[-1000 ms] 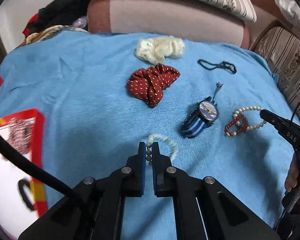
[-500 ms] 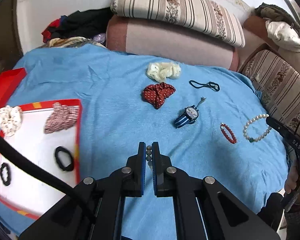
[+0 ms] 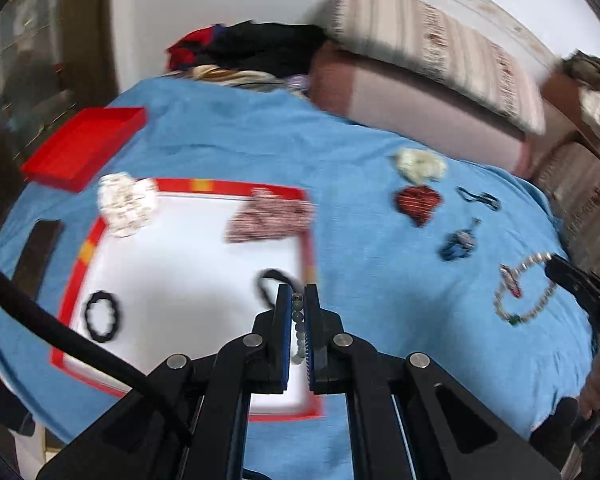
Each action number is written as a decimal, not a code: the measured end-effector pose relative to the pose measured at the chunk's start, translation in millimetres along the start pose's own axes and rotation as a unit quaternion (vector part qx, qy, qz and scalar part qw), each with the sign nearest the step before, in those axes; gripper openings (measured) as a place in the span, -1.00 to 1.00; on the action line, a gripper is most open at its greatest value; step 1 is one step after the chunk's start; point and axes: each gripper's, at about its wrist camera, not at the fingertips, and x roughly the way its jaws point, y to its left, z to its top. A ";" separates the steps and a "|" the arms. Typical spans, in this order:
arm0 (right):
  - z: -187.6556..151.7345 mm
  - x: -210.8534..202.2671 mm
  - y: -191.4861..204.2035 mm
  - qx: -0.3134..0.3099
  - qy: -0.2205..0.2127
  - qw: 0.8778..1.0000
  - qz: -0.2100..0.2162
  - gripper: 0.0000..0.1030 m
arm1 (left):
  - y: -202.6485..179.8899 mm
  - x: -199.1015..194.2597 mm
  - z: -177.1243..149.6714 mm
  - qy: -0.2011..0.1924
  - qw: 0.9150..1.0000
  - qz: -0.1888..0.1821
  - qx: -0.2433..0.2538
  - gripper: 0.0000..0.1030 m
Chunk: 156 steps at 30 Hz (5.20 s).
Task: Organize jewelry
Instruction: 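Lower both bracelets onto the tray and open both tools, then move the right tool toward the red bead bracelet while the left tool withdraws, then grasp the red bead bracelet with the right tool while the left tool grasps the blue-striped watch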
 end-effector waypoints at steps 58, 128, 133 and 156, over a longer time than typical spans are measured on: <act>-37.1 89.1 96.6 -0.037 0.095 0.994 0.048 -0.35 | 38.6 -18.7 -0.8 -0.039 0.994 0.096 -0.017 -0.04; -88.8 45.1 -238.6 0.178 0.081 0.967 -0.162 0.04 | -249.4 171.2 9.1 0.080 0.979 -0.035 0.185 0.09; -88.8 56.3 -245.0 0.181 0.087 0.967 -0.155 0.06 | -265.8 197.3 13.8 0.097 0.974 -0.053 0.197 0.09; -75.4 71.6 -225.5 0.116 0.080 0.978 -0.154 -0.84 | -267.7 211.6 9.8 0.120 0.973 -0.080 0.181 -0.58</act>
